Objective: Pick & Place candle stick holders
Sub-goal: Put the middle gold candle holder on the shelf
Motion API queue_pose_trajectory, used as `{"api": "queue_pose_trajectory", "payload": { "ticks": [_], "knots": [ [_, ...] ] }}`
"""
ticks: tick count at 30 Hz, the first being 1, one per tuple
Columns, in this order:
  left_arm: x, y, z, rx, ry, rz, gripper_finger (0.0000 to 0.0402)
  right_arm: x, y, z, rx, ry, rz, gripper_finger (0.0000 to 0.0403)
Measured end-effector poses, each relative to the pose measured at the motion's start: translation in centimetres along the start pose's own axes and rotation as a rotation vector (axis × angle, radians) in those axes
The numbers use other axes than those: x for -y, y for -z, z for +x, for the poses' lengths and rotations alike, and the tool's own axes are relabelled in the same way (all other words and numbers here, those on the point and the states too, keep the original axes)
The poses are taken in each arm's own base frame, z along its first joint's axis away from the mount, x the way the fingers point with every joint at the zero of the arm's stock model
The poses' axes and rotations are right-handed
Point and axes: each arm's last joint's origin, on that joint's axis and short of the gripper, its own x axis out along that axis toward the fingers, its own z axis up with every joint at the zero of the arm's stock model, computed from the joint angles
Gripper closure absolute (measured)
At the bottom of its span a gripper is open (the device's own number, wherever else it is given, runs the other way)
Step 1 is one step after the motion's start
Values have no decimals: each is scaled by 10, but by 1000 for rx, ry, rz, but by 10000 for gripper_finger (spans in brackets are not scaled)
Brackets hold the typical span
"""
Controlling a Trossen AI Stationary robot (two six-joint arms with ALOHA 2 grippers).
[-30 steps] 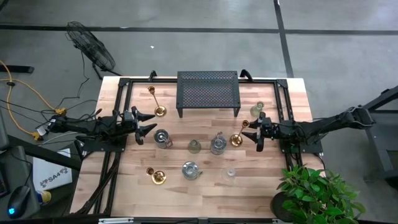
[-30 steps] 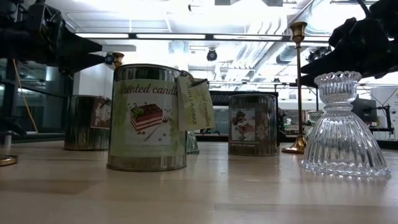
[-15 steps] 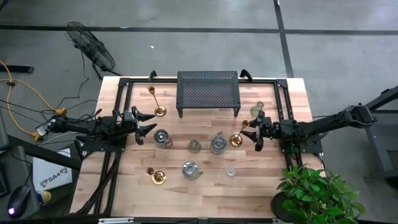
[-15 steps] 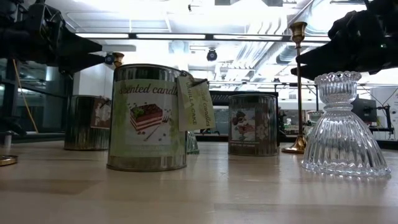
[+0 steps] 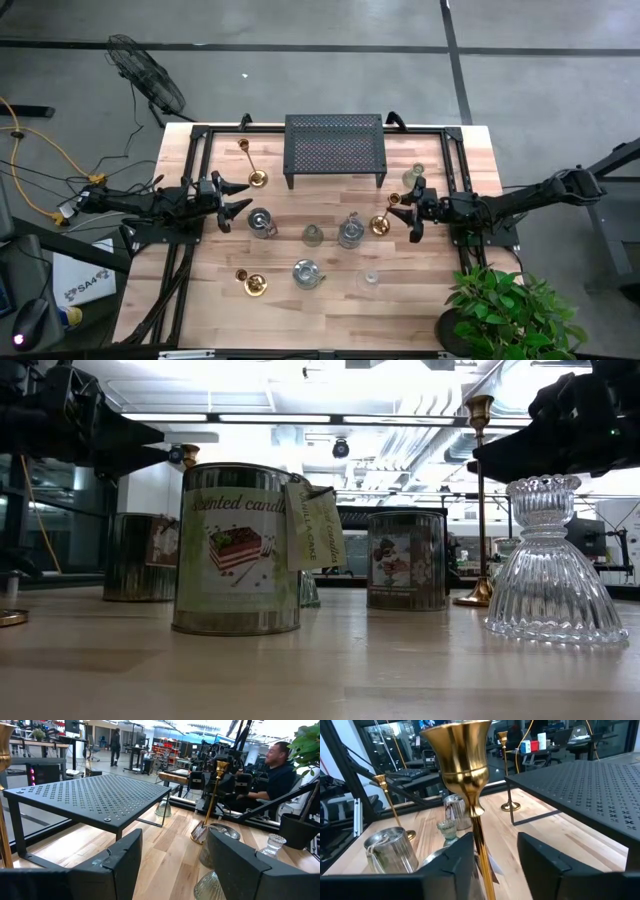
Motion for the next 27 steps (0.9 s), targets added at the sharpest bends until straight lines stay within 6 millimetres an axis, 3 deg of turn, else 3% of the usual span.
{"api": "queue_pose_trajectory", "payload": {
  "ticks": [15, 21, 27],
  "knots": [
    [0, 0, 0, 0, 0, 0, 183, 0, -1, 0, 7, 3, -21, 390],
    [0, 0, 0, 0, 0, 0, 183, 0, -4, 1, 18, 45, -24, 395],
    [0, 0, 0, 0, 0, 0, 183, -3, -22, 6, 70, 94, -64, 396]
  ]
}}
